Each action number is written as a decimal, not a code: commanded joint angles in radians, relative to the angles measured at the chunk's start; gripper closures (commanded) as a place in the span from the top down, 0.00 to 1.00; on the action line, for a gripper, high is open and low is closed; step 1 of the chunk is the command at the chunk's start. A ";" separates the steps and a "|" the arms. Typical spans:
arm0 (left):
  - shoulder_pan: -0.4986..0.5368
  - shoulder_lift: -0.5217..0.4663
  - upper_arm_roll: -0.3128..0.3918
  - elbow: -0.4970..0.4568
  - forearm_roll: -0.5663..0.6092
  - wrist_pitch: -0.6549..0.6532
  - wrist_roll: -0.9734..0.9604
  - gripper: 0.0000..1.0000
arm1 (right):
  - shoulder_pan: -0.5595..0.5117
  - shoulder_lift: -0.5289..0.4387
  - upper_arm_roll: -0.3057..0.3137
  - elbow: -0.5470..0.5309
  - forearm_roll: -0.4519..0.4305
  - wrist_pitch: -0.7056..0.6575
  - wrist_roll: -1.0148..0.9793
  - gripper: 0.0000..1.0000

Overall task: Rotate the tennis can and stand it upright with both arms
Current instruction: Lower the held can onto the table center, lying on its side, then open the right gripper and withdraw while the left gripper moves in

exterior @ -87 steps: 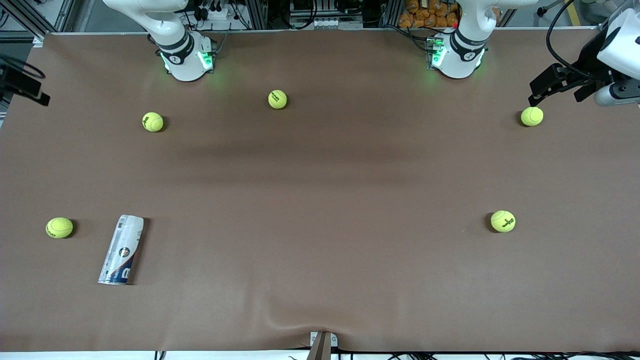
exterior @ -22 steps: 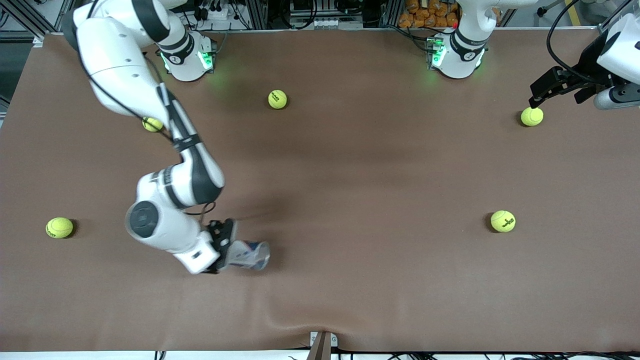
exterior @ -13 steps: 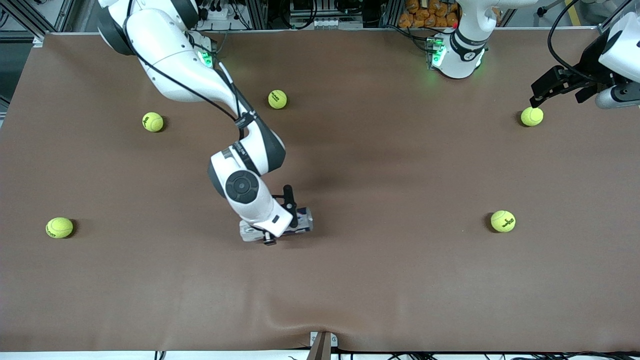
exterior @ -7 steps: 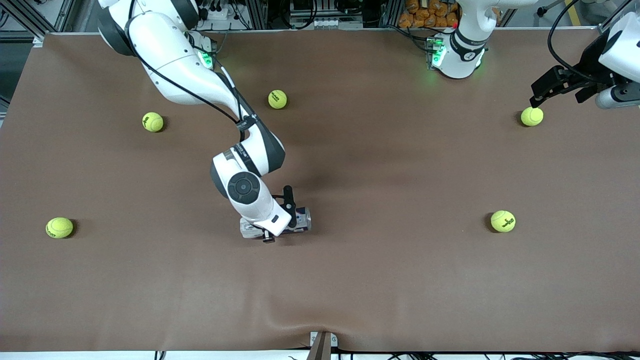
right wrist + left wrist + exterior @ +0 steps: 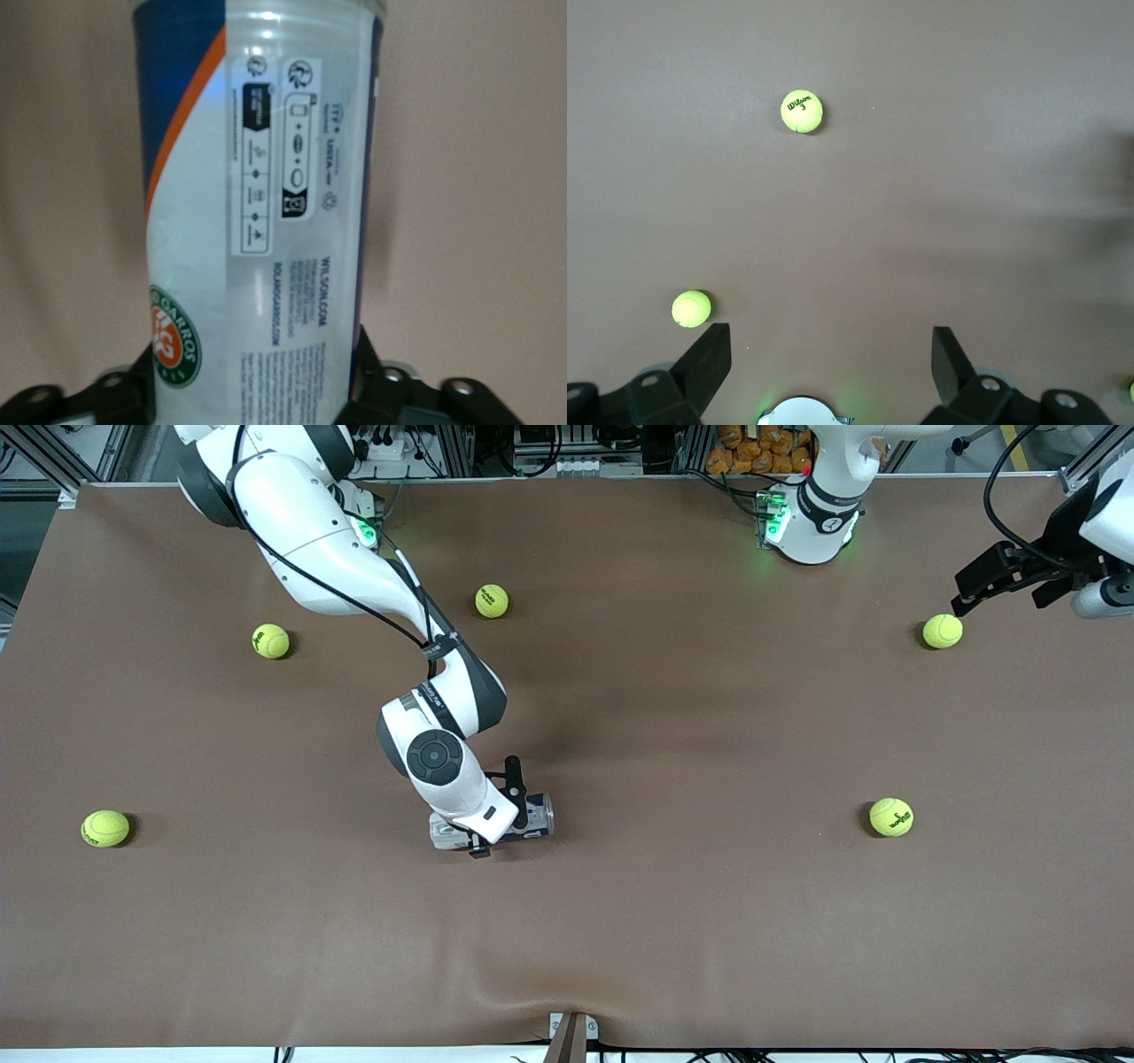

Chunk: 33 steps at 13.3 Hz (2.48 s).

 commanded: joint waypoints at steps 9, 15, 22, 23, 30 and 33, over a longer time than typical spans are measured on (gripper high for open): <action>0.001 -0.004 0.001 0.005 0.005 -0.013 0.022 1.00 | -0.013 -0.022 0.014 -0.005 -0.015 -0.015 -0.002 1.00; -0.012 0.038 -0.005 -0.004 -0.003 0.012 0.020 1.00 | -0.015 -0.120 0.034 0.005 0.124 -0.207 -0.002 1.00; -0.019 0.197 -0.115 -0.015 -0.043 0.149 -0.046 1.00 | -0.145 -0.259 0.026 0.007 0.238 -0.346 0.019 1.00; -0.019 0.225 -0.117 -0.022 -0.051 0.180 -0.049 1.00 | -0.191 -0.263 0.024 0.008 0.267 -0.348 0.034 1.00; -0.036 0.361 -0.137 -0.082 -0.198 0.363 -0.058 1.00 | -0.438 -0.367 0.023 0.010 0.278 -0.500 0.036 1.00; -0.059 0.366 -0.138 -0.139 -0.200 0.452 -0.061 1.00 | -0.497 -0.446 -0.023 0.005 0.276 -0.560 0.034 1.00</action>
